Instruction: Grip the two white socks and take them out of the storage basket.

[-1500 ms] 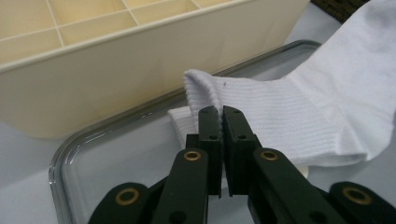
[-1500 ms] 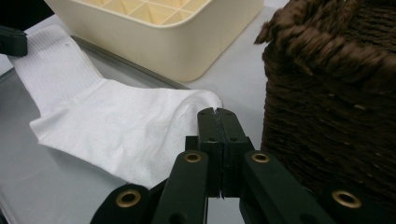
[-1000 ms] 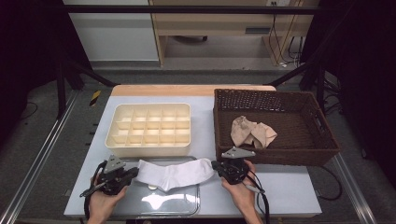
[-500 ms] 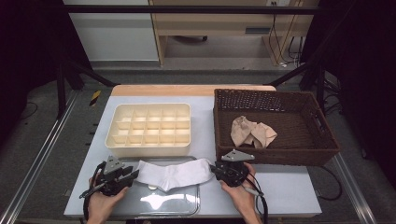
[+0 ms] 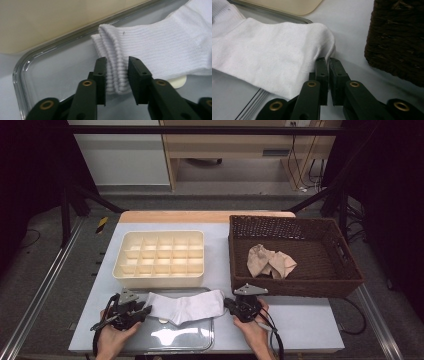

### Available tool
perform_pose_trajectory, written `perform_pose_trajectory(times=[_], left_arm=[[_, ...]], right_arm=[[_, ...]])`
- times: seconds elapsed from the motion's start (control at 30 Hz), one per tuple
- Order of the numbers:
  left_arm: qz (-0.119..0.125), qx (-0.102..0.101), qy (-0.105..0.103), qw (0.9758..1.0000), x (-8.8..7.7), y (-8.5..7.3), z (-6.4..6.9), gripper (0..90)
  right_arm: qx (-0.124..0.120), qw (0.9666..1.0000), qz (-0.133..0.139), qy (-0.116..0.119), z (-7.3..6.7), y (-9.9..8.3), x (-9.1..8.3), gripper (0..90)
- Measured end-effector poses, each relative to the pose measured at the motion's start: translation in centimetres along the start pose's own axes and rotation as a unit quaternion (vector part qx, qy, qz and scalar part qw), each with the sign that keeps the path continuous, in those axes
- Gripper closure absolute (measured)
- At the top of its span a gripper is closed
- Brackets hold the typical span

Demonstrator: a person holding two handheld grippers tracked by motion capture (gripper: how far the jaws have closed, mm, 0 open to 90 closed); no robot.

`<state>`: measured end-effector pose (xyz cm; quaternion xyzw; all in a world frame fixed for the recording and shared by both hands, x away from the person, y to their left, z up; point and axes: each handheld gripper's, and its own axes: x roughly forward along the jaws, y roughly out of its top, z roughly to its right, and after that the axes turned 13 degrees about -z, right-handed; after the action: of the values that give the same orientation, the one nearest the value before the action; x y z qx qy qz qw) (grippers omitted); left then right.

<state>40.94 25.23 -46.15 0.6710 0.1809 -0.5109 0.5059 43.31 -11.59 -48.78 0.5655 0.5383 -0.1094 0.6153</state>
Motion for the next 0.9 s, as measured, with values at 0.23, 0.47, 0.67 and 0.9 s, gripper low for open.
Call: perform_pose_trajectory(times=[0.23,0.47,0.67,0.9], left_arm=[[0.000,0.003,-0.012,0.9999,-0.4,0.1,0.2,79.2],[0.017,0.038,-0.062,0.9972,-0.7,0.4,3.7,79.5],[0.009,0.078,-0.059,0.9952,0.7,1.5,7.3,78.8],[0.014,0.070,-0.047,0.9963,1.1,1.7,7.4,78.6]], right_arm=[[0.014,0.9997,-0.007,0.019,0.6,-0.1,-2.4,88.7],[-0.008,0.9999,-0.008,-0.012,1.8,-1.9,-6.4,88.6],[0.021,0.9990,-0.013,-0.038,4.2,-4.7,-8.0,88.3],[0.021,0.9985,-0.019,-0.046,5.1,-4.4,-6.9,88.0]])
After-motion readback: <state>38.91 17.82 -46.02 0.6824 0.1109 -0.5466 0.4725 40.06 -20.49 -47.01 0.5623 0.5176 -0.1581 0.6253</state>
